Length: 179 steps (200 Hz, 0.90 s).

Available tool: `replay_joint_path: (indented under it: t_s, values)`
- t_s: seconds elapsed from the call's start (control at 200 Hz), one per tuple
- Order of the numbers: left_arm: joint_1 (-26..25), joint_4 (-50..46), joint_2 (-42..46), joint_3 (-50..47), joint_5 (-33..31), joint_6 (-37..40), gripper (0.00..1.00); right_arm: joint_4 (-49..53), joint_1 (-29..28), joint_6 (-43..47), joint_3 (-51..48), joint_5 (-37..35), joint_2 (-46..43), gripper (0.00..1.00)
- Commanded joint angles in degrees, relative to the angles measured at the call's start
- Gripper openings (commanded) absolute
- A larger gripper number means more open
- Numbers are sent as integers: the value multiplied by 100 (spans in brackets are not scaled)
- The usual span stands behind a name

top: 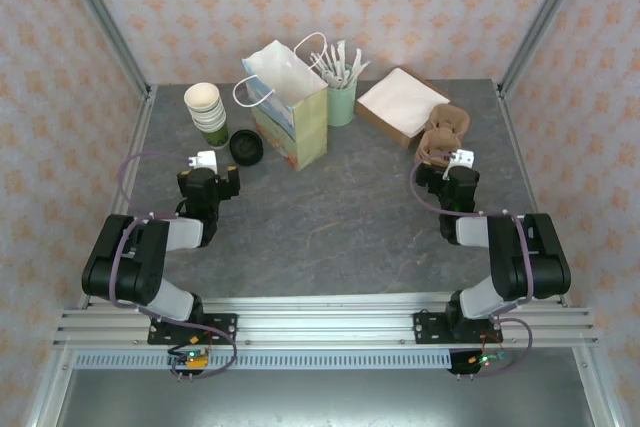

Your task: Pack the takeout coffee

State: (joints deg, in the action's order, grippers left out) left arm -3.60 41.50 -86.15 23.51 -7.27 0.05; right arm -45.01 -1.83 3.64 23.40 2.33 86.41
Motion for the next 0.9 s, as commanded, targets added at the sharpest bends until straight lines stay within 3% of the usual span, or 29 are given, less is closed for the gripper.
replay_joint_path:
  t_s: [0.0, 0.701, 0.801, 0.891]
  values:
    - [62, 182, 37, 53, -1, 31, 100, 165, 38, -41, 101, -267, 55, 99]
    - [74, 197, 50, 49, 24, 42, 100, 19, 1, -37, 18, -389, 21, 99]
    - [48, -387, 481, 161, 18, 85, 100, -537, -190, 9, -401, -867, -272, 99]
    - [29, -1580, 1308, 365, -891, -308, 100, -491, -358, 69, -720, -1164, -1002, 99]
